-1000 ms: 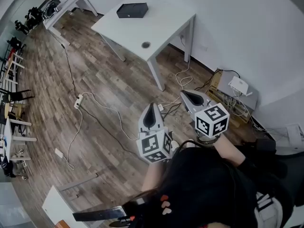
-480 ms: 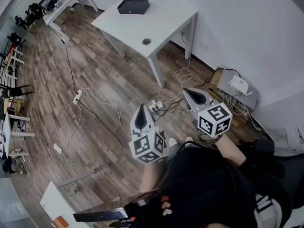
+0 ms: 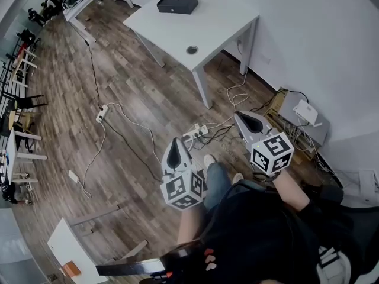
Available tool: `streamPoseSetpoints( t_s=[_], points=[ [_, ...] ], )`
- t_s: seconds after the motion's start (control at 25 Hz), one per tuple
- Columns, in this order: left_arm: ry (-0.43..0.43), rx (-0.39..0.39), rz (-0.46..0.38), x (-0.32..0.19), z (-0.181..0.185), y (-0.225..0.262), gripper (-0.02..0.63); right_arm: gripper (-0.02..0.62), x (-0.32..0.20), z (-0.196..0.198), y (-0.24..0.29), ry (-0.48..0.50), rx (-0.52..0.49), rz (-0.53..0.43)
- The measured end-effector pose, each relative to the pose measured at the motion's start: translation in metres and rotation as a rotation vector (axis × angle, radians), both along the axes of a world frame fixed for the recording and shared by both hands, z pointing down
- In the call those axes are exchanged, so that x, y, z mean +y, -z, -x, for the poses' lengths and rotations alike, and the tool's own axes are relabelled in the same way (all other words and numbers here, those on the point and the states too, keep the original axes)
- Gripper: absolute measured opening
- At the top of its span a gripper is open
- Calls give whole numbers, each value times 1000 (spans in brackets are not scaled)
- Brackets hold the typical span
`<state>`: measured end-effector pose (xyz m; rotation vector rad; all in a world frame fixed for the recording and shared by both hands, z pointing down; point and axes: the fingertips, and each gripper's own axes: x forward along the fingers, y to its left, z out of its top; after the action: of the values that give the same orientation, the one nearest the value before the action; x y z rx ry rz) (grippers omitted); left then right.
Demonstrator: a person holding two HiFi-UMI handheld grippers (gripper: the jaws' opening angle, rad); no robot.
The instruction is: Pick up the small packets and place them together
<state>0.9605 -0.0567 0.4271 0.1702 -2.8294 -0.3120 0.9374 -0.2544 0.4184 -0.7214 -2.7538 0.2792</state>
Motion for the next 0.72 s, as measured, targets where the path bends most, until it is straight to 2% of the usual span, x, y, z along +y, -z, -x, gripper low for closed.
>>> streamPoseSetpoints(
  t_s=[0.16,0.32,0.56,0.72],
  points=[
    [-5,0,-6,8,32,-7,-2,0,11,29,-5,19,3,0],
    [-21,-14,-16,26,85,-6,-2,0,36,79,-5,42,-3,12],
    [-8,-33,-25,77,169,4,-2,0,91,159,-3,82,18,22],
    [12,-34,-31,115,212,6,-2,0,130,213,1,108,16,30]
  ],
)
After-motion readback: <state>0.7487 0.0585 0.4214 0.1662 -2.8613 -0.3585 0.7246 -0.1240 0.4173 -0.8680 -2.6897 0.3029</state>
